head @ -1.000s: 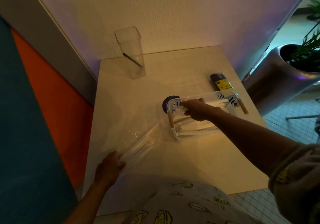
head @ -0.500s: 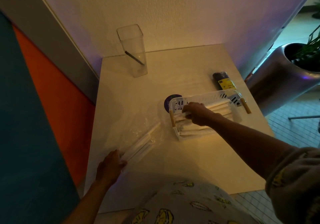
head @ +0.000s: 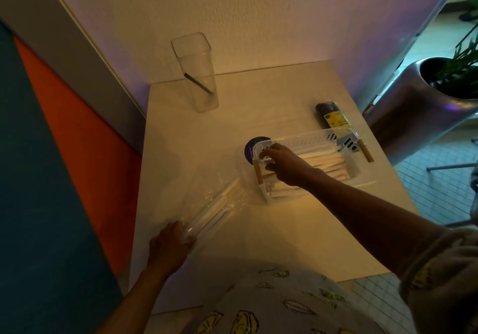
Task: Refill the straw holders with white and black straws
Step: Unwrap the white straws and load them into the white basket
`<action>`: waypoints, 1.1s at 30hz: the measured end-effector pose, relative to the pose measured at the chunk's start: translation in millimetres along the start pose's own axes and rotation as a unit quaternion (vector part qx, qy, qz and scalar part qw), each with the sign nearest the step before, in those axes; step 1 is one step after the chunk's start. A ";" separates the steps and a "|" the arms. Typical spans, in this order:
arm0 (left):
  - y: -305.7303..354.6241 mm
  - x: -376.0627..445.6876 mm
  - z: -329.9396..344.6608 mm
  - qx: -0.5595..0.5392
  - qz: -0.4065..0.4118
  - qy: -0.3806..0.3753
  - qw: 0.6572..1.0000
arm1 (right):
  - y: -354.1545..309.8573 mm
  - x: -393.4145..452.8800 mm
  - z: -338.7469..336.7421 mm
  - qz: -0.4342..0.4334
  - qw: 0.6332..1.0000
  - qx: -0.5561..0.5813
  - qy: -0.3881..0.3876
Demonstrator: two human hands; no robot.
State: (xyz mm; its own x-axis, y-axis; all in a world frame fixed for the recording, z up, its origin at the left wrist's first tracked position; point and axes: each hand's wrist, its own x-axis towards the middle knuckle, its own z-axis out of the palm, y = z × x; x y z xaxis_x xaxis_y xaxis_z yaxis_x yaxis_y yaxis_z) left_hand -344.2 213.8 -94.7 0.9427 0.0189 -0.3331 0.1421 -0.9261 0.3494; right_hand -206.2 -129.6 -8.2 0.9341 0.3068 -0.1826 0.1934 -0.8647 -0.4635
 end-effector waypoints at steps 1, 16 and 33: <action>0.0 -0.7 0.1 0.002 0.001 -0.001 1.000 | -1.4 -0.1 0.4 0.005 1.000 -0.001 -0.002; 12.3 -4.6 -3.4 0.082 0.044 -0.038 0.995 | -47.6 -1.0 -4.0 -0.029 0.989 0.036 0.142; 19.5 6.6 2.0 0.080 0.018 -0.070 0.994 | -77.4 -16.1 45.1 -0.064 0.998 0.020 -0.001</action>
State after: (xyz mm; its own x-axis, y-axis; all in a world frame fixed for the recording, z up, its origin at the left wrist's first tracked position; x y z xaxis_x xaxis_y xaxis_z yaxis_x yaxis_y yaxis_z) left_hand -335.8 195.1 -91.8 0.8938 -0.0576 -0.4447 0.0483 -0.9736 0.2232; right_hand -249.7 -49.7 -8.5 0.9017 0.4150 -0.1211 0.2992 -0.8014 -0.5180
